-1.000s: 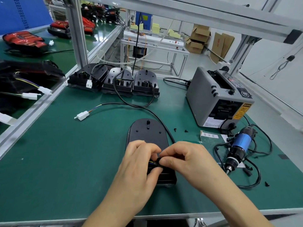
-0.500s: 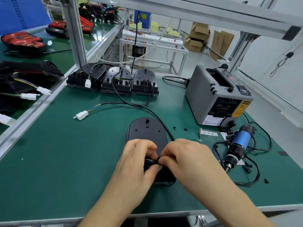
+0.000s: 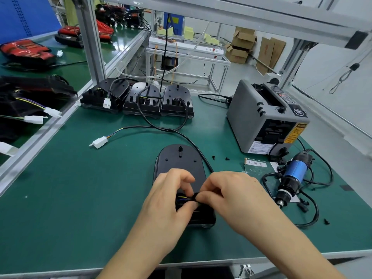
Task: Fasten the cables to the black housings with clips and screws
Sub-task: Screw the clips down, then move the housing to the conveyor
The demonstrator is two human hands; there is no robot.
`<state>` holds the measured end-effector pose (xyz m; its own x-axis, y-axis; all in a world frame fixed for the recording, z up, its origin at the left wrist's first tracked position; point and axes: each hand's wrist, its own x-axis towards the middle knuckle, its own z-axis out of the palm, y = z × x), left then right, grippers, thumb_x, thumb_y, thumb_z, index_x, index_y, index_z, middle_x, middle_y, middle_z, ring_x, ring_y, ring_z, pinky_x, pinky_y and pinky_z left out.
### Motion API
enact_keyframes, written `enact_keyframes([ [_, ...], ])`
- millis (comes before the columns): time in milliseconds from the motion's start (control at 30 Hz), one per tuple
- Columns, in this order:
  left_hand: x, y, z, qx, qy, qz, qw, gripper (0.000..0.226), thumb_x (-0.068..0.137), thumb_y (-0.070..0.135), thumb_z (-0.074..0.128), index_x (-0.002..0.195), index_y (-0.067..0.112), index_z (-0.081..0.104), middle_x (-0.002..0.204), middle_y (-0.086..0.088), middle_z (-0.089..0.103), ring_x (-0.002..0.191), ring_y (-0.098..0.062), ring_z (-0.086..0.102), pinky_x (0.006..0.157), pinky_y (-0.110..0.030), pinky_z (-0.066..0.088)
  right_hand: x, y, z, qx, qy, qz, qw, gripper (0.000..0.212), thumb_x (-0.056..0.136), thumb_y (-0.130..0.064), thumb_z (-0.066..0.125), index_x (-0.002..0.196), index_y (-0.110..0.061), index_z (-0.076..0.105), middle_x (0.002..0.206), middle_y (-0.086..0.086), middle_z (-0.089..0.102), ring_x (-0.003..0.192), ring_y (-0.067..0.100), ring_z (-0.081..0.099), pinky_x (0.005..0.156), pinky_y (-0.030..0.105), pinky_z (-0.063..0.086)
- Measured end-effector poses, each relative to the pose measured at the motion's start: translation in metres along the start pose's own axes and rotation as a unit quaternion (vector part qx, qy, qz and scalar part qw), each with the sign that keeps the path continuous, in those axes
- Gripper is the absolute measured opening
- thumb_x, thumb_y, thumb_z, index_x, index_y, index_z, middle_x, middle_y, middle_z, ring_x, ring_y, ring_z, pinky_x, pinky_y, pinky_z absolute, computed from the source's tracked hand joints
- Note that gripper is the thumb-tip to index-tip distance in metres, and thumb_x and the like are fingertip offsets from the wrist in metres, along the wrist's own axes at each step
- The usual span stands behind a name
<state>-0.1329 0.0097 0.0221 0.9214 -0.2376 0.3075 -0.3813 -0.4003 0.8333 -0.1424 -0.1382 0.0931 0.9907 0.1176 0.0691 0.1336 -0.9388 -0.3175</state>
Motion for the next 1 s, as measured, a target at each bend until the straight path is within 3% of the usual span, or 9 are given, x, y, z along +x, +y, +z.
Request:
enact_keyframes([
  [200,-0.001,0.002,0.002,0.005,0.011,0.007,1.0,0.05,0.077,0.013,0.069,0.099,0.049,0.041,0.097,0.022,0.052,0.097,-0.002,0.052,0.078,-0.013,0.038,-0.001,-0.001,0.008,-0.039,0.034,-0.012,0.999,0.02,0.091,-0.047,0.049,0.094,-0.031,0.059,0.098,-0.009,0.059,0.096,0.013,0.055,0.074,0.028,0.036],
  [400,-0.001,0.003,0.001,0.001,0.007,-0.007,1.0,0.049,0.078,0.015,0.068,0.098,0.05,0.04,0.096,0.021,0.052,0.096,-0.003,0.052,0.078,-0.015,0.038,-0.003,0.009,0.01,0.034,0.014,-0.018,0.999,0.021,0.087,-0.045,0.058,0.102,-0.033,0.065,0.096,-0.017,0.06,0.095,0.002,0.052,0.078,0.02,0.036],
  [567,0.001,0.001,-0.001,0.003,-0.001,-0.021,1.0,0.042,0.077,0.022,0.07,0.097,0.047,0.042,0.097,0.027,0.05,0.099,0.002,0.049,0.076,-0.007,0.036,-0.003,0.012,0.017,0.064,0.024,-0.03,0.997,0.011,0.085,-0.04,0.061,0.089,-0.031,0.067,0.078,-0.018,0.053,0.082,0.001,0.049,0.075,0.021,0.038],
  [733,0.004,-0.003,-0.002,0.076,-0.001,0.025,0.997,0.023,0.072,0.027,0.077,0.077,0.034,0.056,0.087,0.022,0.051,0.105,0.005,0.039,0.083,-0.004,0.028,-0.001,0.016,0.019,0.094,0.02,-0.028,0.995,0.008,0.082,-0.039,0.064,0.081,-0.031,0.066,0.074,-0.02,0.055,0.083,0.001,0.05,0.073,0.018,0.039],
  [867,0.005,-0.005,-0.004,0.071,-0.006,0.032,0.997,0.022,0.071,0.023,0.079,0.075,0.03,0.059,0.084,0.02,0.052,0.104,0.004,0.039,0.083,-0.004,0.026,0.003,0.019,0.021,0.111,0.015,-0.029,0.993,0.009,0.081,-0.037,0.067,0.076,-0.03,0.064,0.071,-0.021,0.053,0.075,-0.005,0.049,0.068,0.011,0.035],
  [1000,0.005,-0.005,-0.006,0.057,-0.013,0.03,0.998,0.029,0.073,0.021,0.078,0.073,0.036,0.054,0.086,0.019,0.053,0.105,0.003,0.039,0.084,-0.005,0.027,0.005,0.023,0.023,0.142,0.012,-0.039,0.989,0.011,0.079,-0.032,0.072,0.072,-0.029,0.063,0.069,-0.018,0.054,0.074,-0.003,0.05,0.065,0.01,0.035],
])
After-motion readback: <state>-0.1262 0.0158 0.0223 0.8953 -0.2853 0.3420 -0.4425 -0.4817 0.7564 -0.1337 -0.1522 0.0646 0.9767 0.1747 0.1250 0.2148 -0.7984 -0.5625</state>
